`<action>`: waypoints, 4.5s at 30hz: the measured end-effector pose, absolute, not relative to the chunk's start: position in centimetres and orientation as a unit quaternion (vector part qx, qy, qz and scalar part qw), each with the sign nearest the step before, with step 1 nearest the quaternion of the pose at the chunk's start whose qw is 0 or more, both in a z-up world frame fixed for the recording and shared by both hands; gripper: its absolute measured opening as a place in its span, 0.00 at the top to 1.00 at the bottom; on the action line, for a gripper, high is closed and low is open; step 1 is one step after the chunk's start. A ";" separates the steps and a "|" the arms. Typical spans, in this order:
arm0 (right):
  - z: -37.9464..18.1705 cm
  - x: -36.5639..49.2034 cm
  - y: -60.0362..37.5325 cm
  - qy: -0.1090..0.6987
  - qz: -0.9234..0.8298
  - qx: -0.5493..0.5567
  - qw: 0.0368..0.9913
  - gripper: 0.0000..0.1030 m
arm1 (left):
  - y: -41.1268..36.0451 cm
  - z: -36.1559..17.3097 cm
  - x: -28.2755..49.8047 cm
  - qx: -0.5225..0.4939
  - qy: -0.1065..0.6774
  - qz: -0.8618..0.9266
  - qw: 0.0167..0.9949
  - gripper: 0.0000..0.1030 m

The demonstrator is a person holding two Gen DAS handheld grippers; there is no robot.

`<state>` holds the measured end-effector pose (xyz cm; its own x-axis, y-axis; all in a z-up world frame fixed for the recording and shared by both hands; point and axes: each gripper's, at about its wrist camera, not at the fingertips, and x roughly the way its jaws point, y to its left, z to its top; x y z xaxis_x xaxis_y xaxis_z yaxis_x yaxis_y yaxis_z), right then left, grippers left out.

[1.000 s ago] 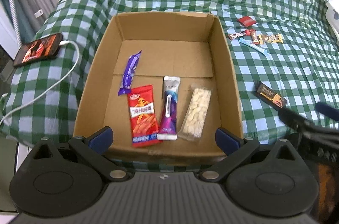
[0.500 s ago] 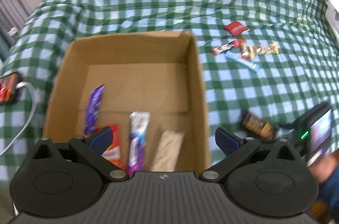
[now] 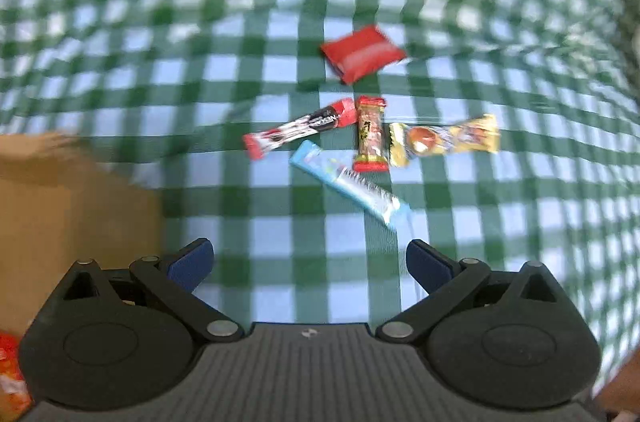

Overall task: Organize snacks
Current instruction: 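Grasp the dark chocolate biscuit bar with the right tool while the left tool grasps the blue stick, then carry the biscuit bar with the right tool while the left tool carries the blue stick to the box, then lower both snacks into the box and open both tools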

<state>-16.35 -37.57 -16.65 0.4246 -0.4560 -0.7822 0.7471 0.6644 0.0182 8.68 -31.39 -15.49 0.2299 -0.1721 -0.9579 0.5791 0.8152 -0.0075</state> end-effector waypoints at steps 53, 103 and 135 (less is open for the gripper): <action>-1.8 -21.4 -4.0 0.341 -0.111 0.141 0.923 0.60 | 12.6 0.0 -6.9 0.084 0.474 -0.264 0.836 0.97; -0.5 -18.4 -1.6 0.351 -0.123 0.091 0.924 0.60 | 14.5 2.0 -2.2 0.019 0.451 -0.248 0.857 0.97; -5.6 -3.9 -9.1 0.380 -0.096 0.128 0.911 0.60 | 4.2 -5.1 12.5 0.039 0.499 -0.238 0.833 0.97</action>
<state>-3.92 -9.09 -5.56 0.6920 -0.0783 -0.7177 0.2726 0.9489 0.1593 12.48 4.16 -5.09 0.3898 -0.3562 -0.8492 0.4350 0.8840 -0.1712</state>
